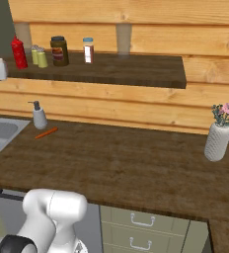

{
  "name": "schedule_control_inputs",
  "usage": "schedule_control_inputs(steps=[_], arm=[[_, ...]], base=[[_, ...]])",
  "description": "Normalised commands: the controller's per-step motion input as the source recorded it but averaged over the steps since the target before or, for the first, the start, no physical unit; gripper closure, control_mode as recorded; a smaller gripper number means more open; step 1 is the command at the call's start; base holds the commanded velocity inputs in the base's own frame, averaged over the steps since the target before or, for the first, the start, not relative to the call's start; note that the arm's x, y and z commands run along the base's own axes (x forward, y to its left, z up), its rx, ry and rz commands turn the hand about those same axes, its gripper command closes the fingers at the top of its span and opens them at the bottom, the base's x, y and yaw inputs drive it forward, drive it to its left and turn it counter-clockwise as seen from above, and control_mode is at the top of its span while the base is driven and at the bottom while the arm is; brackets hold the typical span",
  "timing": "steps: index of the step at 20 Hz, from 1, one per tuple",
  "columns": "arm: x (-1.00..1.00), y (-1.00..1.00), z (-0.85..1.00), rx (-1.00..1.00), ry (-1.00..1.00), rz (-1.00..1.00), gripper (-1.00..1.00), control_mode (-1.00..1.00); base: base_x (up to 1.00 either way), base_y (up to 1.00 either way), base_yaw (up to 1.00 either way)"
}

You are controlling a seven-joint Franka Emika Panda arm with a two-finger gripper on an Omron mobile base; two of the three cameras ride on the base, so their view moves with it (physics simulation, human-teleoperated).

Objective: Put the shaker and condiment bottle from the counter next to their counterparts in the cabinet.

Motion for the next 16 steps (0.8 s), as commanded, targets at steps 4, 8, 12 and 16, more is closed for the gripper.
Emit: schedule_control_inputs(steps=[4,8,12,16], arm=[[0.34,0.32,0.00,0.00,-0.01,-0.22,1.00,-1.00],[0.47,0.09,0.00,-0.02,0.01,-0.11,1.00,-1.00],[0.56,0.00,0.00,-0.02,0.07,-0.04,1.00,-1.00],[0.03,0.00,0.00,0.00,0.00,0.00,1.00,-1.00]], base=[[0.00,0.00,0.00],[0.00,0.00,0.00],[0.00,0.00,0.00],[0.00,0.00,0.00]])
